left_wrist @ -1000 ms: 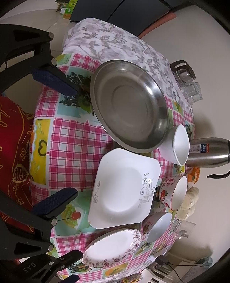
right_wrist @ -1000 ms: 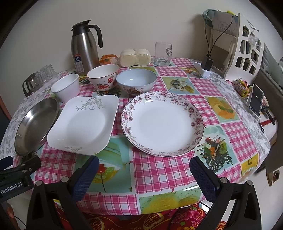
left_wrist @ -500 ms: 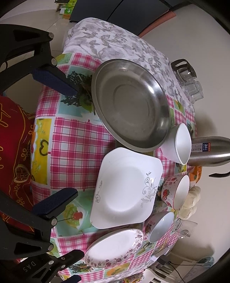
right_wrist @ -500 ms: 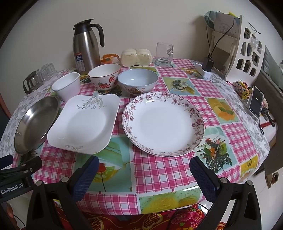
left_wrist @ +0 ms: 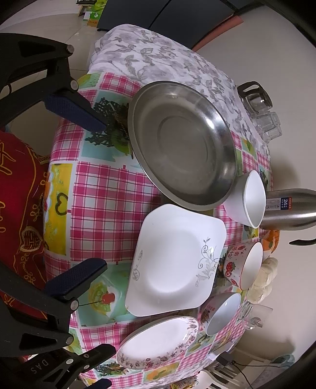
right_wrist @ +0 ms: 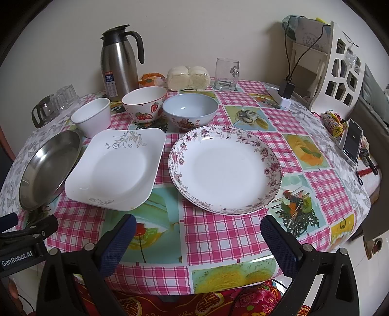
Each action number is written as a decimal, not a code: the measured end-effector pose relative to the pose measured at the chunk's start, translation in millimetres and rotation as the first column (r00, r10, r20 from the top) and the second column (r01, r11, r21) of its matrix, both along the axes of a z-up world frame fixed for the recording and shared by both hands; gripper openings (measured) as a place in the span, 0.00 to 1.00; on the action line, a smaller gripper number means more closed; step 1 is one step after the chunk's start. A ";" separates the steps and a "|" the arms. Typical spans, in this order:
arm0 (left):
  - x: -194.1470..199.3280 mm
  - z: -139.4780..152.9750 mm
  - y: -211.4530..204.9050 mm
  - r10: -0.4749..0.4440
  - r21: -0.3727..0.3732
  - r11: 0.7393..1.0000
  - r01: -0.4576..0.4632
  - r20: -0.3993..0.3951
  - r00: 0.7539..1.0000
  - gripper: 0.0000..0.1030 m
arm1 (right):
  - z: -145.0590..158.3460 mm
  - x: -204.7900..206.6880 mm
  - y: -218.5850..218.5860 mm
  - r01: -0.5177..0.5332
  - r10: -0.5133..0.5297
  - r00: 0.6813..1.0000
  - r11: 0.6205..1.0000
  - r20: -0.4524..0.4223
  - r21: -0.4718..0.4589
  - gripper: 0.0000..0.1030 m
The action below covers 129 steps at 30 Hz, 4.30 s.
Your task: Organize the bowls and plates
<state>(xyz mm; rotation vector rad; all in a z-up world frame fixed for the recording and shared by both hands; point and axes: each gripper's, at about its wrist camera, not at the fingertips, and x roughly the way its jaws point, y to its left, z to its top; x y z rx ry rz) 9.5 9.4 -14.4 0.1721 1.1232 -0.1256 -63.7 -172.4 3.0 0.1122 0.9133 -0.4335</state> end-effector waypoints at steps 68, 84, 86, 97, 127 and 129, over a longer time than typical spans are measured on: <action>131.0 17.3 89.4 0.412 -0.248 0.895 -0.370 0.145 0.900 1.00 | 14.3 147.7 33.0 -0.158 0.142 0.980 0.982 0.135 0.109 1.00; 138.8 -39.4 168.2 0.534 -0.233 0.816 -0.530 -0.051 0.844 0.92 | -31.6 175.0 94.2 -0.351 0.341 0.936 0.918 0.085 0.182 1.00; 139.5 -46.5 174.6 0.542 -0.237 0.807 -0.541 -0.066 0.838 0.92 | -37.3 177.9 105.1 -0.375 0.366 0.927 0.906 0.082 0.197 1.00; 140.2 -64.3 197.2 0.570 -0.262 0.773 -0.578 -0.115 0.814 0.28 | -45.7 184.3 123.8 -0.394 0.387 0.919 0.893 0.077 0.216 0.90; 136.2 -63.8 212.1 0.633 -0.177 0.755 -0.632 -0.056 0.772 0.30 | -78.0 203.5 161.3 -0.493 0.512 0.858 0.840 -0.030 0.228 0.22; 138.8 -64.1 210.1 0.631 -0.162 0.761 -0.628 -0.039 0.775 0.31 | -79.5 205.4 161.3 -0.503 0.522 0.853 0.833 -0.025 0.232 0.22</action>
